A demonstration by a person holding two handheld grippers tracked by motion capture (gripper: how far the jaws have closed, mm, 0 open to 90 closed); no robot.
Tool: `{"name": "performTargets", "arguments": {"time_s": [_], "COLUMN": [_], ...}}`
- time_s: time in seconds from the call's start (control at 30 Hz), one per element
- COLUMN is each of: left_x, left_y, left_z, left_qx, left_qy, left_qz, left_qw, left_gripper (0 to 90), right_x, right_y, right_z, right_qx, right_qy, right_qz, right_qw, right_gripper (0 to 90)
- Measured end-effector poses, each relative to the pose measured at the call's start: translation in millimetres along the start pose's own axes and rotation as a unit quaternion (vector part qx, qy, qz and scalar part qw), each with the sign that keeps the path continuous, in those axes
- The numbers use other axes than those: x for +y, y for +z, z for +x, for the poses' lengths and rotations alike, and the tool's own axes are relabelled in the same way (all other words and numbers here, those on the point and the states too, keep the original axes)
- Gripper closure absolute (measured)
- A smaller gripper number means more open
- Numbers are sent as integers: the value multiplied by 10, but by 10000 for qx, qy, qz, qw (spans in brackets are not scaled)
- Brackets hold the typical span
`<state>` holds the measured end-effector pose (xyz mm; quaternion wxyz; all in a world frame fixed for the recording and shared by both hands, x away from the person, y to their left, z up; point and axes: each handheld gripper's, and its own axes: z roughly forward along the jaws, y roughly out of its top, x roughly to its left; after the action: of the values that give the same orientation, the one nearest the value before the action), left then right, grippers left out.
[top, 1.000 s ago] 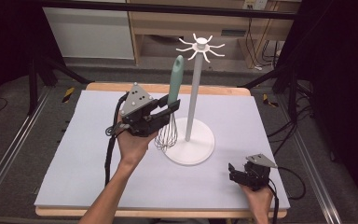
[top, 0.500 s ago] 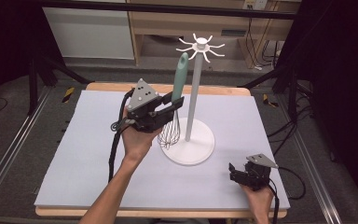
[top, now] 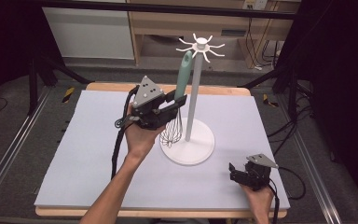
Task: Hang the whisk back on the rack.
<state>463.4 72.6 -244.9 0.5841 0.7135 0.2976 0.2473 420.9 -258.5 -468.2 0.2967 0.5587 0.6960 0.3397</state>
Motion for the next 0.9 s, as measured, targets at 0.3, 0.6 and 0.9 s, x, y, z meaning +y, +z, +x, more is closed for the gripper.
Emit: {"name": "performTargets", "arguments": {"time_s": [0.3,0.6,0.9], "left_x": [-8,-9,-31], "left_y": [56,132,210], "left_z": [31,35,41], "left_qx": [5,33,37], "left_qy": [5,1,21], "left_qz": [62,93,107], "left_qw": [10000,10000,9999], "left_gripper": [683,684,683], "right_x": [0,-1,0], "right_y": [1,-2,-1], "right_z": [0,2,-3], "right_qx": [-2,0,-4], "right_qy": [0,-4,0], "right_qz": [1,2,0], "right_qw": [10000,10000,10000], "right_gripper": [108,108,108]}}
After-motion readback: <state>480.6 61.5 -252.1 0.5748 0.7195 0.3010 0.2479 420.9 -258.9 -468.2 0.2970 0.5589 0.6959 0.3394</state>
